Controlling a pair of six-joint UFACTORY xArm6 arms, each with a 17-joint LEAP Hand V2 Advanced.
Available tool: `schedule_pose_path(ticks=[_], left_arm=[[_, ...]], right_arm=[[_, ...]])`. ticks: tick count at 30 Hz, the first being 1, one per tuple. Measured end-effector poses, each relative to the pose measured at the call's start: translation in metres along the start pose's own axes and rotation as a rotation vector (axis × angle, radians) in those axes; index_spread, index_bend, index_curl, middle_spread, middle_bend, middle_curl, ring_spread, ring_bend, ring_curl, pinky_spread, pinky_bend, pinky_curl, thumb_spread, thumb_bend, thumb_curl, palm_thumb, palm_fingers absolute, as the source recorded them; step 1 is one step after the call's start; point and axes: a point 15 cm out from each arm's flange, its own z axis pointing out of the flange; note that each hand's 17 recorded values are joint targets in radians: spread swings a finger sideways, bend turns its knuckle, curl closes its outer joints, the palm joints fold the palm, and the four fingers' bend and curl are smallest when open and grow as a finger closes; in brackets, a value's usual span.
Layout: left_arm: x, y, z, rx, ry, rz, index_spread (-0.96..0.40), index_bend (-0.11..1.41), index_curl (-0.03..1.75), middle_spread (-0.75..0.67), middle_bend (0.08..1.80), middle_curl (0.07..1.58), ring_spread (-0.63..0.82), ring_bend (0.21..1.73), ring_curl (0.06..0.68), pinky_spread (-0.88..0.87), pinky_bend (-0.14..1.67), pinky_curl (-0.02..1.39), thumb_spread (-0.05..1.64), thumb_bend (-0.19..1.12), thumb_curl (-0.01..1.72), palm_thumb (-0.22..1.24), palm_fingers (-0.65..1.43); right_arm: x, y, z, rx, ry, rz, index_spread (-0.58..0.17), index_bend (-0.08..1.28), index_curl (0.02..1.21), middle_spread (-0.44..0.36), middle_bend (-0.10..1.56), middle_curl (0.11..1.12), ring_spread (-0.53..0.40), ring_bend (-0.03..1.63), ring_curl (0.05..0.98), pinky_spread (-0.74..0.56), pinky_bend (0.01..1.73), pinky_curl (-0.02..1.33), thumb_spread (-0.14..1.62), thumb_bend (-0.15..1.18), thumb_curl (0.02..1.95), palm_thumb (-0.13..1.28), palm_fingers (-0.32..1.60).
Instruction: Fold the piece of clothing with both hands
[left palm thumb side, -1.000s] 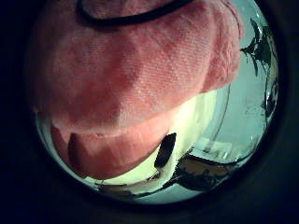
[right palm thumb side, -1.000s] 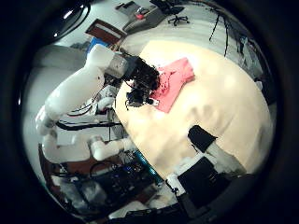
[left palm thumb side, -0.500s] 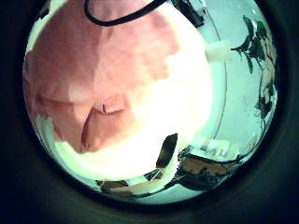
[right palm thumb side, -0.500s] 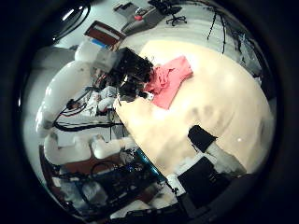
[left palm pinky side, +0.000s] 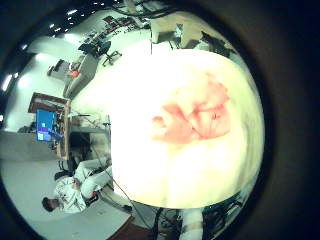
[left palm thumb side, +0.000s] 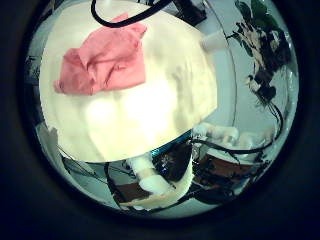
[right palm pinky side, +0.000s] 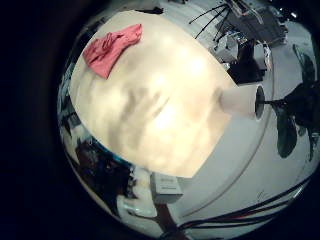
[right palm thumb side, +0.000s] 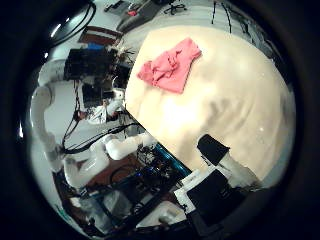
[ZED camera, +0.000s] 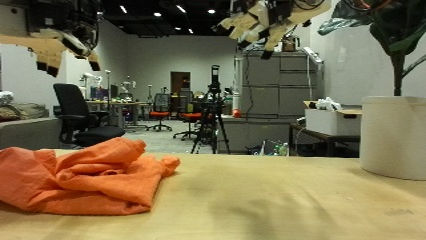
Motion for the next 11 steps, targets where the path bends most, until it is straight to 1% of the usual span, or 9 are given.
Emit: schedule_pose_path(ticks=[5,7,8,11], left_arm=[[0.004,0.012,0.01,-0.023,0.023,-0.033,0.06,0.17,0.31,0.34,0.18,0.26,0.57,0.39,0.218,0.56,0.21,0.32,0.9,-0.03,0.31,0.04,-0.02],[0.006,0.016,0.013,-0.031,0.029,-0.037,0.06,0.17,0.31,0.34,0.18,0.26,0.57,0.39,0.218,0.56,0.21,0.32,0.9,-0.03,0.31,0.04,-0.02],[0.009,0.022,0.021,-0.046,0.039,-0.039,0.06,0.17,0.31,0.34,0.18,0.26,0.57,0.39,0.219,0.56,0.21,0.32,0.89,-0.03,0.31,0.04,-0.02],[0.007,0.023,0.031,-0.046,0.042,-0.051,0.06,0.17,0.31,0.34,0.18,0.26,0.57,0.39,0.218,0.56,0.21,0.32,0.89,-0.03,0.31,0.04,-0.01]], right_arm=[[0.004,-0.016,0.004,-0.012,0.001,-0.009,-0.37,0.16,0.25,0.025,0.18,0.28,0.154,0.43,0.245,0.28,0.52,0.29,0.93,-0.03,0.54,0.81,-0.02],[0.004,-0.018,0.006,-0.023,-0.002,-0.011,-0.37,0.16,0.25,0.029,0.18,0.28,0.16,0.42,0.244,0.28,0.51,0.29,0.93,-0.03,0.52,0.81,-0.02],[0.004,-0.019,0.012,-0.042,-0.007,-0.012,-0.37,0.16,0.25,0.03,0.18,0.28,0.162,0.41,0.243,0.28,0.51,0.29,0.94,-0.03,0.52,0.81,-0.03],[0.003,-0.024,0.025,-0.067,-0.013,-0.02,-0.371,0.15,0.25,0.032,0.18,0.28,0.166,0.4,0.243,0.28,0.5,0.29,0.95,-0.03,0.51,0.81,-0.03]])
